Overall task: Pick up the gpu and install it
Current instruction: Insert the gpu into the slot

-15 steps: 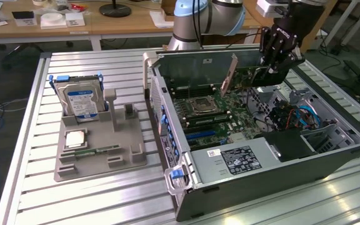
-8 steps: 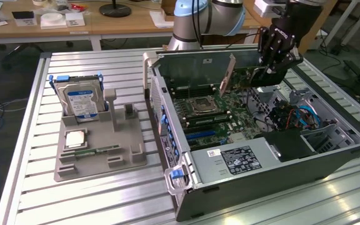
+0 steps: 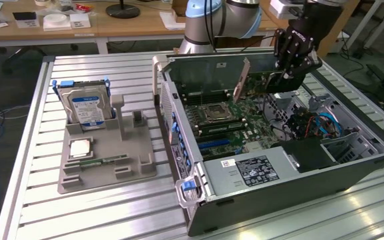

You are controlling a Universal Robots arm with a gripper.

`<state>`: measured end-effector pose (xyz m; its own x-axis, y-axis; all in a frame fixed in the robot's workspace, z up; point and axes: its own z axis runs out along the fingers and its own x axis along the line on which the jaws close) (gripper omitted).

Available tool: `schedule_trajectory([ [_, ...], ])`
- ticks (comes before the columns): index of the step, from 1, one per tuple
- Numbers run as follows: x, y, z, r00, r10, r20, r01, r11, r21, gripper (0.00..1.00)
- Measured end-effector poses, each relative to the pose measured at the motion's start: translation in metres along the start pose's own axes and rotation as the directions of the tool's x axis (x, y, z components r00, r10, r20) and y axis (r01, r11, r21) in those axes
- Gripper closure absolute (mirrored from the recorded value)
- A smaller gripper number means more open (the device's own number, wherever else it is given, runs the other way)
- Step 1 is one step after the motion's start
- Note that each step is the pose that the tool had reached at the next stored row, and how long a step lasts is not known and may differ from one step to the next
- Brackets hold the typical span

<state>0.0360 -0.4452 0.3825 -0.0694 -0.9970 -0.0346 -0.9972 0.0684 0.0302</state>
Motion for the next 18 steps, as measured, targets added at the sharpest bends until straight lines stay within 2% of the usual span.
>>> schedule_trajectory([
  [7, 0.0012, 0.0079, 0.0002, 1.0, 0.0, 0.0, 0.0, 1.0, 0.0006, 0.73],
  [18, 0.0028, 0.008, 0.0009, 1.0, 0.0, 0.0001, 0.0, 1.0, 0.0006, 0.73],
])
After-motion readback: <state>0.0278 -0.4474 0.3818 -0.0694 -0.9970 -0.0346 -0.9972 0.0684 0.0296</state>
